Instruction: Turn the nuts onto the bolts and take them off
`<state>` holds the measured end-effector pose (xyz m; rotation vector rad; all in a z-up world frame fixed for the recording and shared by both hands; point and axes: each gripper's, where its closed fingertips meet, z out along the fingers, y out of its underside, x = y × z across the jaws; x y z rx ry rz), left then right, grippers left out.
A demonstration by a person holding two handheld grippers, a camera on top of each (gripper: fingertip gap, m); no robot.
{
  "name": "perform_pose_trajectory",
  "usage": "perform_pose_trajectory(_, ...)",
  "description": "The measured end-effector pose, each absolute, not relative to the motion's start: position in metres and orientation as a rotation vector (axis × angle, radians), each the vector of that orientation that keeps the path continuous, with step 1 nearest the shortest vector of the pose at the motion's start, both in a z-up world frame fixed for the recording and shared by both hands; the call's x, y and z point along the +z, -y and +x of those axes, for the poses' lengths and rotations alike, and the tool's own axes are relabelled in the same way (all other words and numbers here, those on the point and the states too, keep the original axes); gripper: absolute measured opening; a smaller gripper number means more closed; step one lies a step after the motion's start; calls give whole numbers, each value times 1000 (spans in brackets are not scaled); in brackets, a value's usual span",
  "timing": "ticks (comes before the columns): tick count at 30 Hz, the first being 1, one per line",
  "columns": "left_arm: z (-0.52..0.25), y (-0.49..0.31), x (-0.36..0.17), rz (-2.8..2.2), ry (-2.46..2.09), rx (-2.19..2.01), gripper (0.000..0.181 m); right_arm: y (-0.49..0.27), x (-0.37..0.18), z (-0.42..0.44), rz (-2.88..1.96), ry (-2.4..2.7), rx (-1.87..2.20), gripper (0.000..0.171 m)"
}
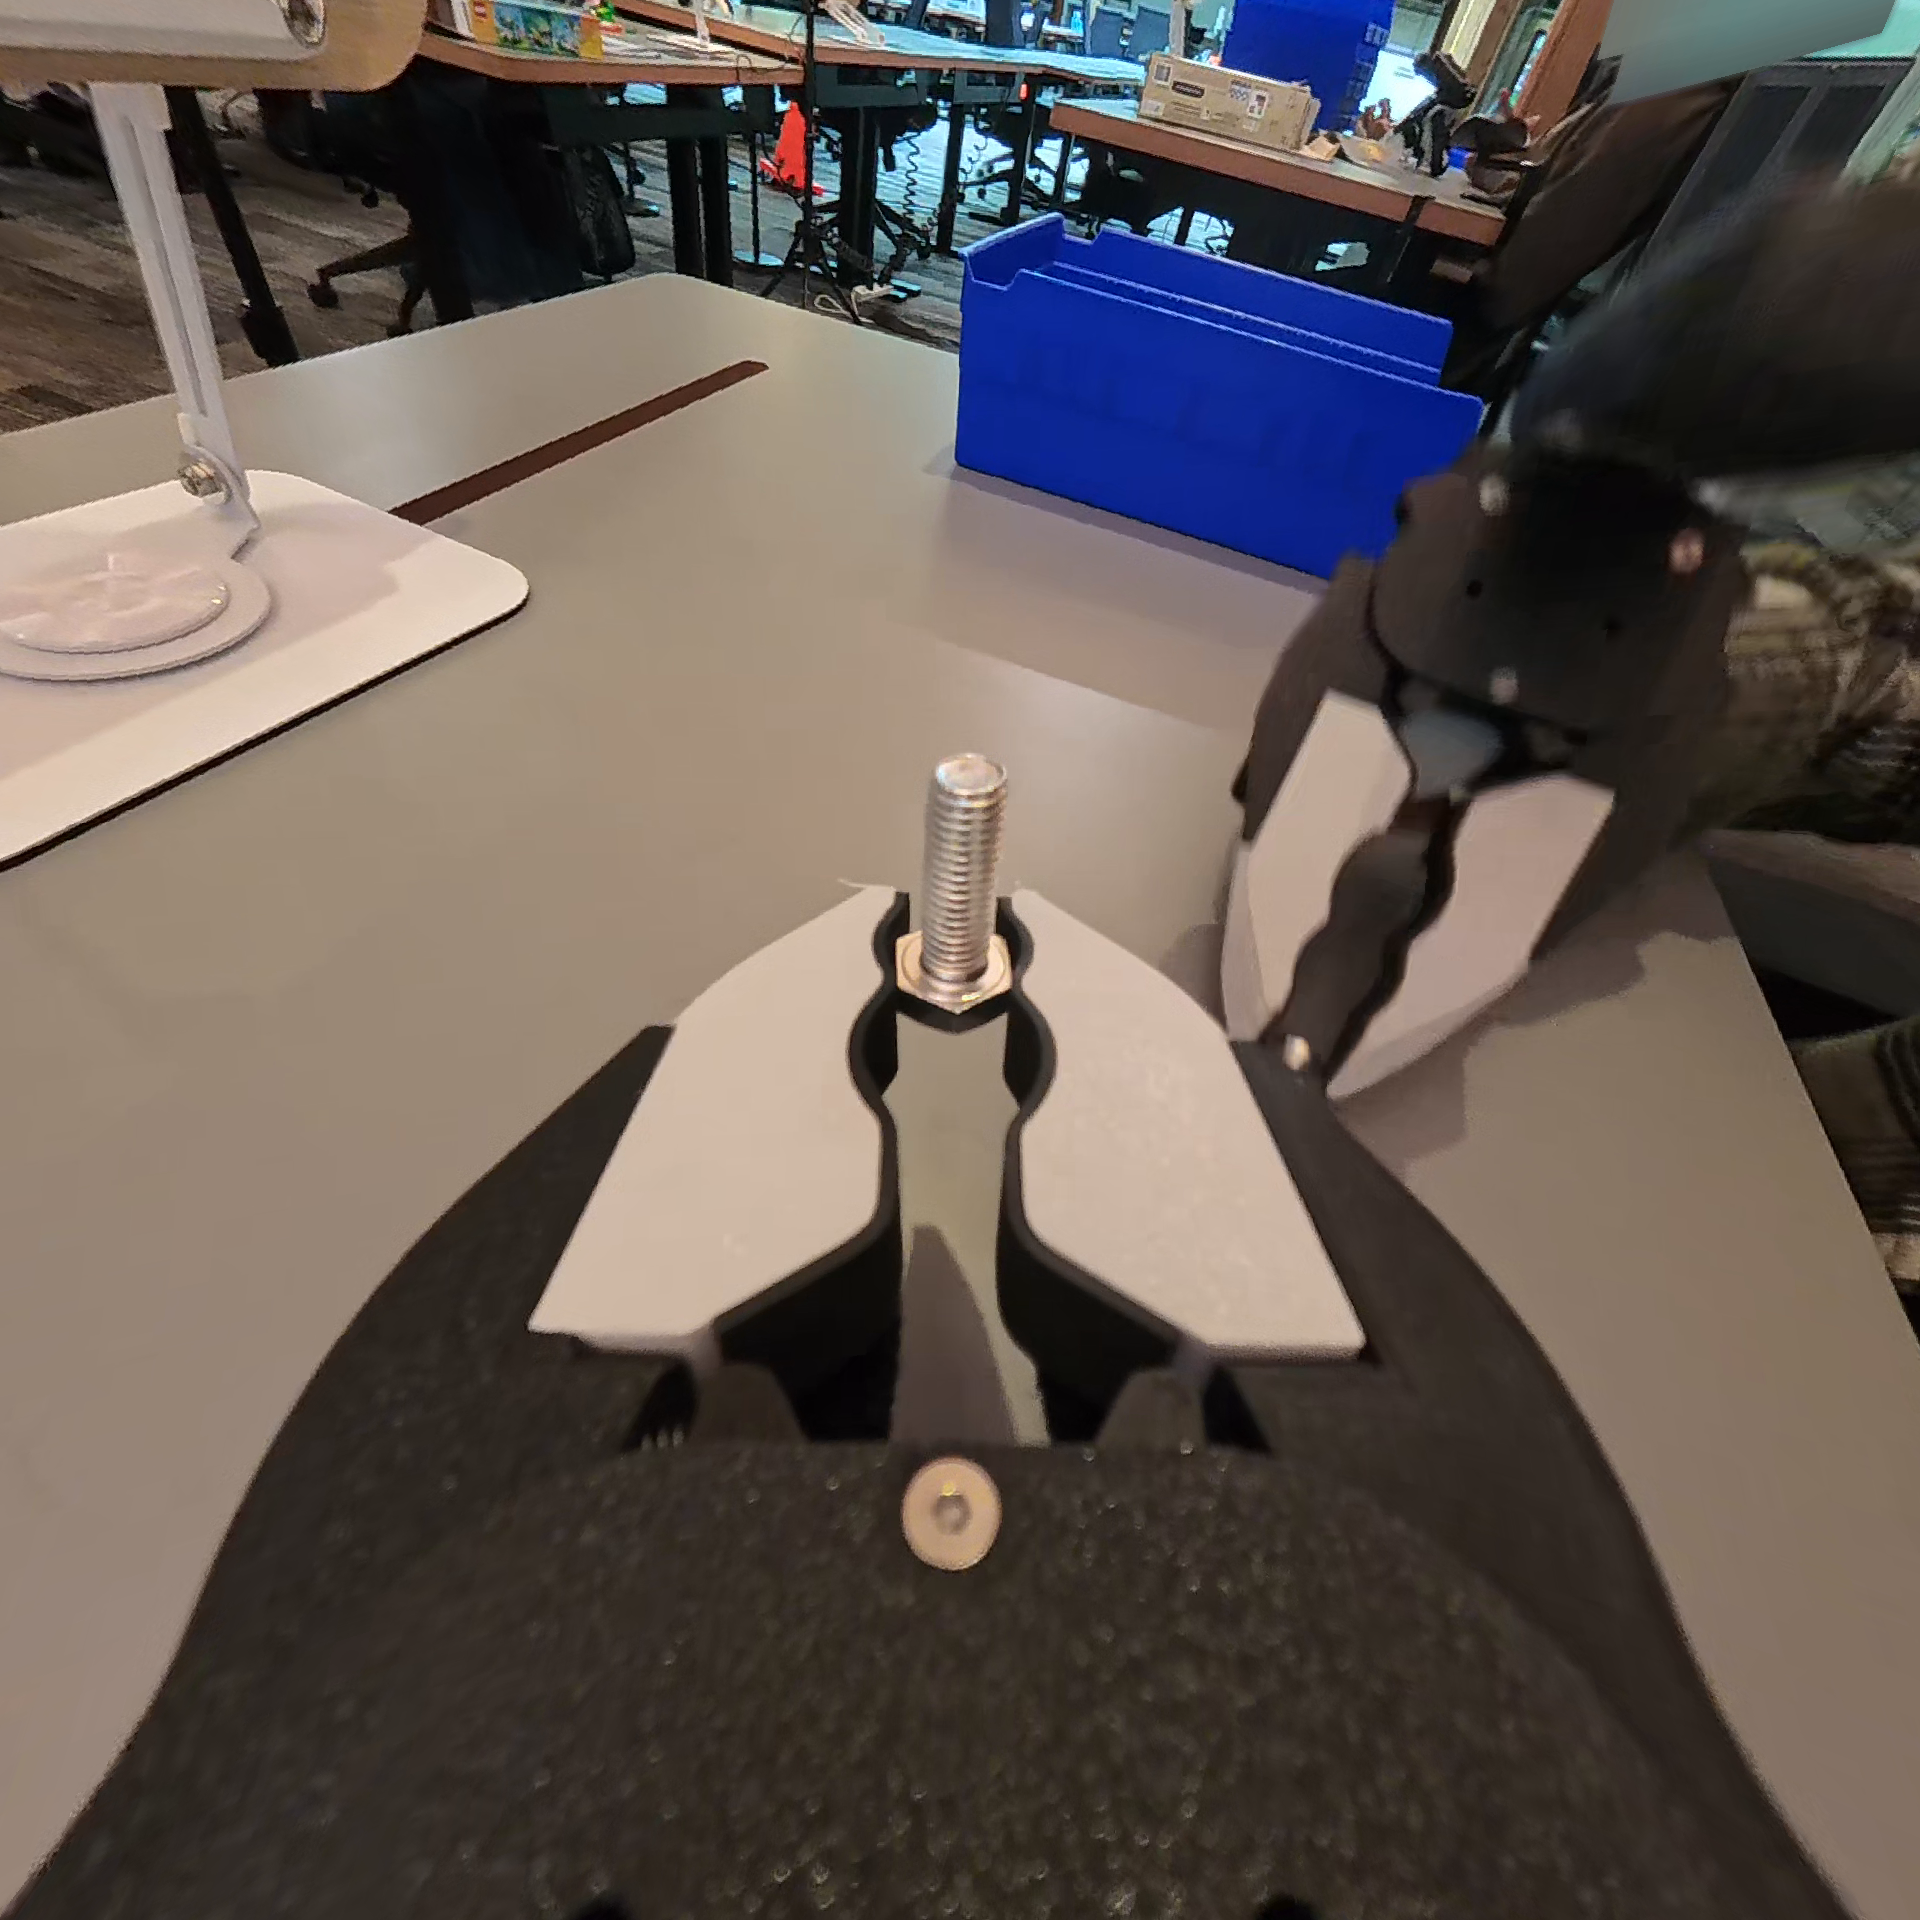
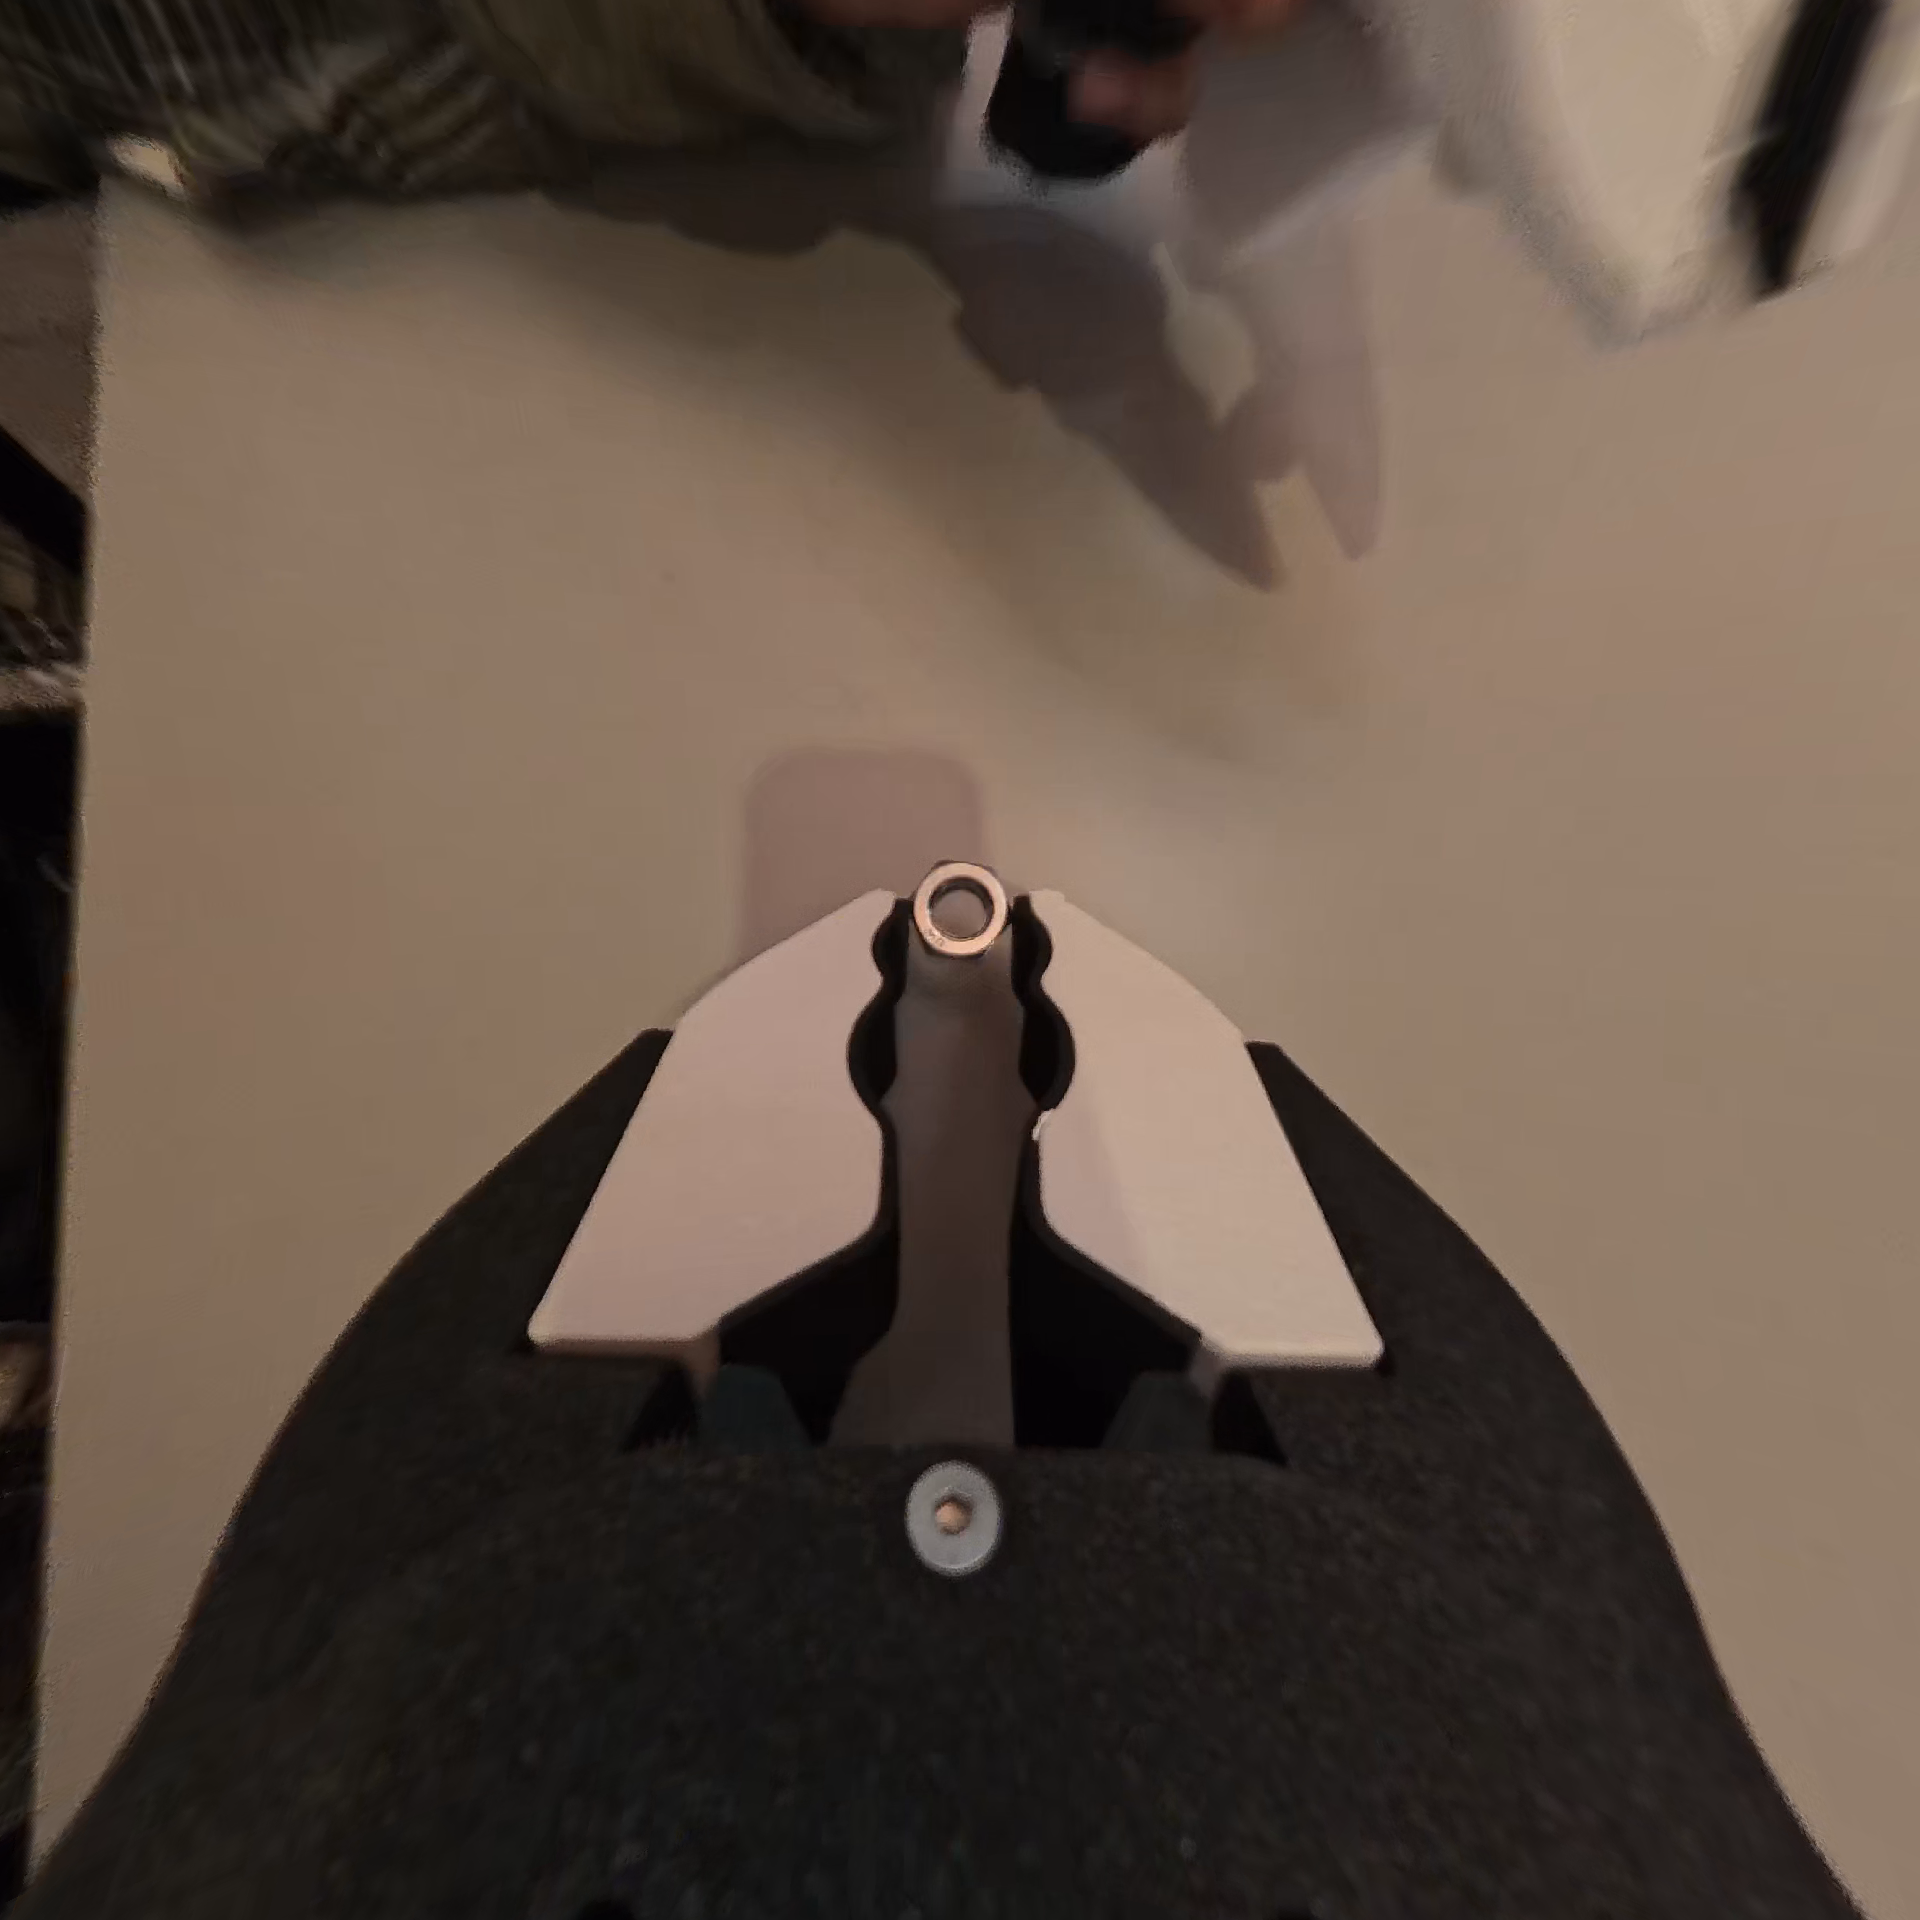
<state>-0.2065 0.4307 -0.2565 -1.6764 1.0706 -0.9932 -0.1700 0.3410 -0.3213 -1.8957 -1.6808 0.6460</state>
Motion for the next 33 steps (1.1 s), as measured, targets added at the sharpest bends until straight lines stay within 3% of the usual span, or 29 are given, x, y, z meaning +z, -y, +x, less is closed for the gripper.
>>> perform_pose_trajectory(1, -205, -429, -257, -1671, -1084, -997, 15, -348, -305, -165, -1894, 1640, 669, 18)
perform_pose_trajectory(6, -190, -414, -260, -1619, -1200, -941, 15, -385, -204, -158, -1836, 1526, 739, 19)
perform_pose_trajectory(9, -182, -407, -263, -1604, -1259, -881, 15, -389, -182, -174, -1827, 1603, 745, 19)
perform_pose_trajectory(18, -176, -400, -267, -1651, -1278, -896, 15, -395, -213, -198, -1883, 1796, 561, 19)
perform_pose_trajectory(33, -173, -395, -266, -1638, -1309, -879, 15, -387, -220, -198, -1862, 1821, 709, 19)
